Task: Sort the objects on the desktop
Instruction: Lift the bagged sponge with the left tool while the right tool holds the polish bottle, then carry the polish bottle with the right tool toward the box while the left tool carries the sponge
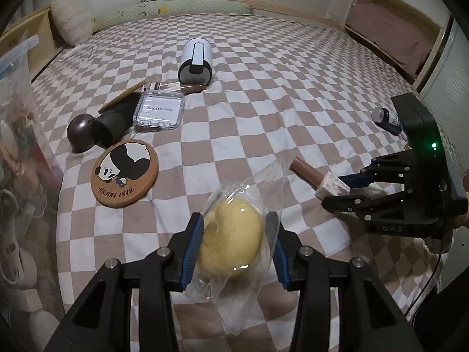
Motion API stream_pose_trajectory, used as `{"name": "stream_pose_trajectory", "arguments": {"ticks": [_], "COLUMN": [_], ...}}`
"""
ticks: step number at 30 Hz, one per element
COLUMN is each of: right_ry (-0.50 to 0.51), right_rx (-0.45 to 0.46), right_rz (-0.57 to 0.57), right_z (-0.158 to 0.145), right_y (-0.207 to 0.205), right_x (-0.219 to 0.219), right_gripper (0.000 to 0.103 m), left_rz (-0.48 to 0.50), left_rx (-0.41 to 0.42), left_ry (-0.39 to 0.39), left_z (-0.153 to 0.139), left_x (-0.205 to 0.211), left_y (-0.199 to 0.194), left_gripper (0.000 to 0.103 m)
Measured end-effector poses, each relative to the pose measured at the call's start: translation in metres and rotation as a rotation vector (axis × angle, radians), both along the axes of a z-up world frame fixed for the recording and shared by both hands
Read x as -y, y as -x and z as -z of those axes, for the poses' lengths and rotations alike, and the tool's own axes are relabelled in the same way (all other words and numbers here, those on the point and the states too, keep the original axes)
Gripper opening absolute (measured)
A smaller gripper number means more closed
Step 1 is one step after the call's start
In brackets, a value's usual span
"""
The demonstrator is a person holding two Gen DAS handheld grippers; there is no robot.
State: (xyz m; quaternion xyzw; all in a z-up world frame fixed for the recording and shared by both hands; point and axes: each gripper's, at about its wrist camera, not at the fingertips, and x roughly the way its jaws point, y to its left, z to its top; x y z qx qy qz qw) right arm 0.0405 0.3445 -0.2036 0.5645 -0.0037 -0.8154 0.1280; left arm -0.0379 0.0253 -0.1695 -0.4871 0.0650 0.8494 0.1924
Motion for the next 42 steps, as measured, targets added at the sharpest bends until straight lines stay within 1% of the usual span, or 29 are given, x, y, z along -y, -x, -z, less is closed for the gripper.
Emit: {"name": "stream_pose_trajectory", "arguments": {"ticks": [3,8,11,12,13,16,19,22,28,35,42], "right_ry": [-0.014,-0.054,-0.054,-0.054,-0.055,-0.06,-0.068,-0.069,-0.064,-0.046,-0.042], "right_rx": [0.012,0.014,0.012,0.012,0.012,0.01,0.005,0.007,0.004,0.0,-0.056], "right_rz": [0.013,-0.002,-0.004,-0.004,-0.004,-0.003,-0.001,0.001,0.002,0.006,0.023], "right_z": [0.0,0.002,0.003,0.003,0.003,0.003,0.005,0.006,0.006,0.007,-0.004], "right_y": [0.003,0.008,0.007,0.007,0.006,0.005,0.008,0.01,0.009,0.007,0.001], "right_x": [-0.002,0.013,0.013,0.013,0.012,0.012,0.018,0.02,0.018,0.014,0.012], "right_gripper": [0.032,0.032,0.032,0.032,0.032,0.032,0.032,0.032,0.032,0.032,0.032], "left_rz": [0.007,0.018,0.004,-0.007,-0.018,-0.046,-0.049,-0.043,-0.03,-0.032,-0.037], "left_rx": [-0.003,-0.009,0.017,0.035,0.05,0.05,0.035,0.01,-0.025,-0.041,-0.052], "left_ry": [0.026,0.07,0.099,0.107,0.107,0.085,0.057,0.047,0.067,0.07,0.073], "left_z": [0.003,0.008,0.015,0.018,0.021,0.021,0.017,0.014,0.016,0.017,0.013], "left_x": [-0.001,-0.003,0.003,0.006,0.01,0.019,0.024,0.023,0.013,0.011,0.01], "left_y": [0.001,0.002,0.005,0.007,0.008,0.01,0.012,0.013,0.019,0.024,0.024], "left_gripper": [0.046,0.048,0.048,0.045,0.044,0.038,0.038,0.038,0.038,0.038,0.034]}}
